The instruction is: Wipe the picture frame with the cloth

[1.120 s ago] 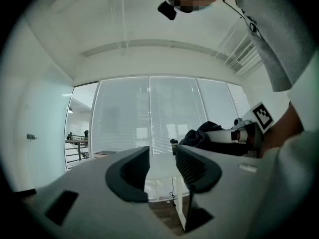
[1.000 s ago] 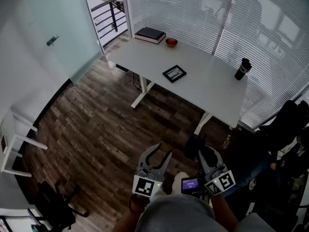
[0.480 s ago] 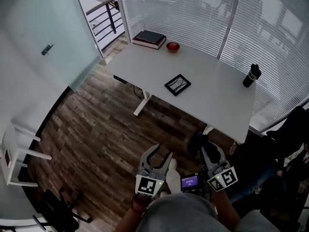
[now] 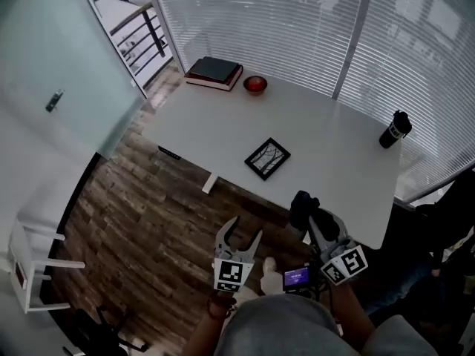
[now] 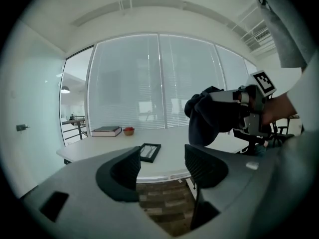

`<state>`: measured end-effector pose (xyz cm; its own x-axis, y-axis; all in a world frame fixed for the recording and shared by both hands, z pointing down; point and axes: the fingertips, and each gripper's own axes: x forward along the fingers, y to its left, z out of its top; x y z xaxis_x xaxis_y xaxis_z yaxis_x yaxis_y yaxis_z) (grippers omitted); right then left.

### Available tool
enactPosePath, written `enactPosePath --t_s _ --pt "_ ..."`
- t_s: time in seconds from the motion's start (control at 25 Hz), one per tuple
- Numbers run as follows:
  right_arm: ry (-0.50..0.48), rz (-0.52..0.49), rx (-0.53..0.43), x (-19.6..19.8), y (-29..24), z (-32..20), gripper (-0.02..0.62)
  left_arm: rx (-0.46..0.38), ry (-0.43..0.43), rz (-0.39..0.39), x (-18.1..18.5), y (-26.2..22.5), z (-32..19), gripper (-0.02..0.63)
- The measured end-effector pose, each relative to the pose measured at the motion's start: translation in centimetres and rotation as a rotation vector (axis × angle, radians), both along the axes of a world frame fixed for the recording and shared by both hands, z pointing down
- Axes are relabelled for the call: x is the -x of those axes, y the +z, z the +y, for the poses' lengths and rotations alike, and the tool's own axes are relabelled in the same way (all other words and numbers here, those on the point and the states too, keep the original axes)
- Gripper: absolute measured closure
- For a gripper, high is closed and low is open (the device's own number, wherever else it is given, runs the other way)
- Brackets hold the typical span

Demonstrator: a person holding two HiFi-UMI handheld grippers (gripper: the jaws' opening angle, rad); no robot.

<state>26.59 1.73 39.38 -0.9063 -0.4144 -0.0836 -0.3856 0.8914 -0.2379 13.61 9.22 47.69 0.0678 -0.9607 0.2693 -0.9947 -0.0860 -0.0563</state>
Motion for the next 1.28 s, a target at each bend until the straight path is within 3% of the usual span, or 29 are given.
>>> enactPosePath --t_s 0.24,0.64,0.8,1.0,1.28 --pt "0.022 0.058 0.026 2.5 2.4 -6.5 0.517 0.089 0.056 -0.019 2.4 3.7 -5.7 0.283" --pt "0.215 0.19 0.021 10.1 4.9 -15.3 0.517 0.172 0.346 -0.115 11.1 9.5 -13.6 0.229" --pt "0.286 0.248 0.038 13.1 6.2 -18.1 0.515 0.182 0.486 -0.102 13.6 10.6 -15.9 0.23" --pt "0.34 0.322 0.098 14.4 8.8 -22.5 0.515 0.232 0.662 -0.135 14.4 11.8 -18.6 0.23" --pt "0.328 0.522 0.198 16.7 16.2 -27.4 0.514 0.296 0.792 -0.196 13.6 14.2 -21.7 0.225"
